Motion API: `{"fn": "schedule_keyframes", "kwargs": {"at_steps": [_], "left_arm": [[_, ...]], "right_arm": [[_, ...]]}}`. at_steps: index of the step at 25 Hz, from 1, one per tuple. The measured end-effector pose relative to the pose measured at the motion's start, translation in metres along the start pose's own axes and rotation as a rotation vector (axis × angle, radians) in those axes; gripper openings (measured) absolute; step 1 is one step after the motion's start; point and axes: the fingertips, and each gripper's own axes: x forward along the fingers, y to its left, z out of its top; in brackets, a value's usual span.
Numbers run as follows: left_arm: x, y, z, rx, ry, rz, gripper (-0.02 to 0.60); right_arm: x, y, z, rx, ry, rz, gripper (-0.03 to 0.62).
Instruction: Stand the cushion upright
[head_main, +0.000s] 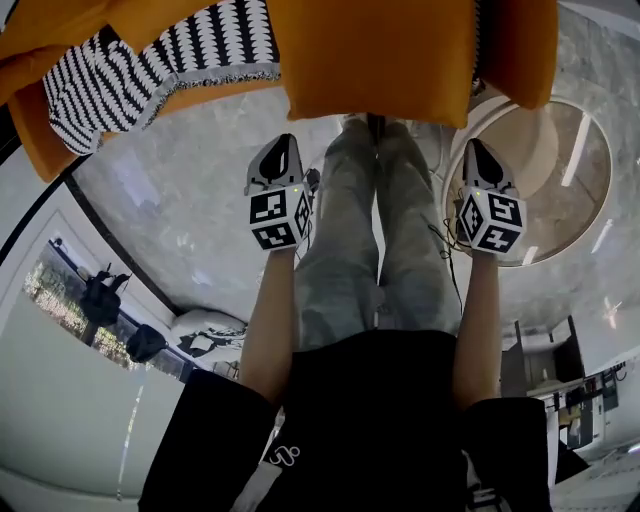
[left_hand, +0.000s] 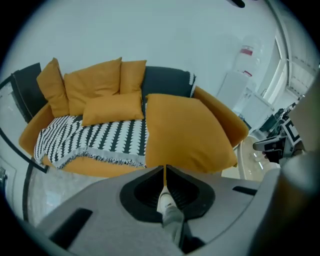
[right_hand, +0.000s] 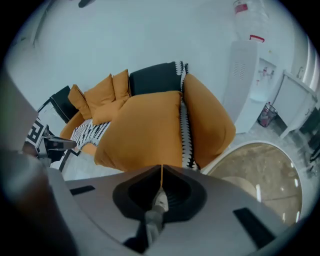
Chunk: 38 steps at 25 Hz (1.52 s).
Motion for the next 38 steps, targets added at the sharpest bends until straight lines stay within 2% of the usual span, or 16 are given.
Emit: {"fn": "schedule_keyframes", "kwargs": {"at_steps": [3, 6, 7, 8, 11, 12, 14, 16, 23, 25, 27, 30, 33, 38], "left_arm": [[0.027, 0.01, -0.032, -0.006, 0.068, 0.016, 0.012], [0.047, 0.017, -0.056, -0.089, 0.115, 0.016, 0.015], [0.053, 0.017, -0.062, -0.087, 0.13, 0.018, 0.032], [0.06, 0.017, -0.066, -0.044, 0.149, 0.02, 0.067], [0.08, 0.012, -0.075, 0.187, 0.213, 0.017, 0.101], [0.085, 0.011, -0.079, 0.232, 0.231, 0.02, 0.113], [0.09, 0.012, -0.087, 0.259, 0.259, 0.032, 0.132], [0.095, 0.014, -0.093, 0.261, 0.28, 0.04, 0.146], [0.108, 0.022, -0.097, 0.292, 0.291, 0.058, 0.153], [0.114, 0.017, -0.098, 0.297, 0.291, 0.034, 0.153], [0.12, 0.013, -0.097, 0.268, 0.291, 0.012, 0.152], [0.123, 0.016, -0.093, 0.223, 0.289, 0.032, 0.108], [0.12, 0.019, -0.089, 0.252, 0.283, 0.072, 0.035], [0.108, 0.017, -0.082, 0.273, 0.273, 0.056, 0.021]], "right_arm": [[0.02, -0.005, -0.018, -0.036, 0.04, -0.011, 0.013], [0.03, -0.01, -0.035, -0.116, 0.09, -0.017, 0.014], [0.033, -0.012, -0.039, -0.152, 0.108, -0.018, 0.014], [0.036, -0.014, -0.043, -0.192, 0.127, -0.019, 0.014], [0.048, -0.015, -0.052, -0.364, 0.187, -0.022, 0.015], [0.051, -0.016, -0.055, -0.427, 0.204, -0.026, 0.015], [0.056, -0.02, -0.061, -0.517, 0.235, -0.032, 0.022], [0.063, -0.025, -0.065, -0.55, 0.267, -0.039, 0.096], [0.092, -0.032, -0.074, -0.604, 0.324, -0.041, 0.098], [0.096, -0.033, -0.076, -0.588, 0.323, -0.042, 0.098], [0.1, -0.034, -0.075, -0.551, 0.309, -0.046, 0.097], [0.103, -0.028, -0.072, -0.473, 0.274, -0.053, 0.054], [0.1, -0.024, -0.068, -0.434, 0.25, -0.075, 0.03], [0.087, -0.021, -0.061, -0.379, 0.234, -0.071, 0.018]]}}
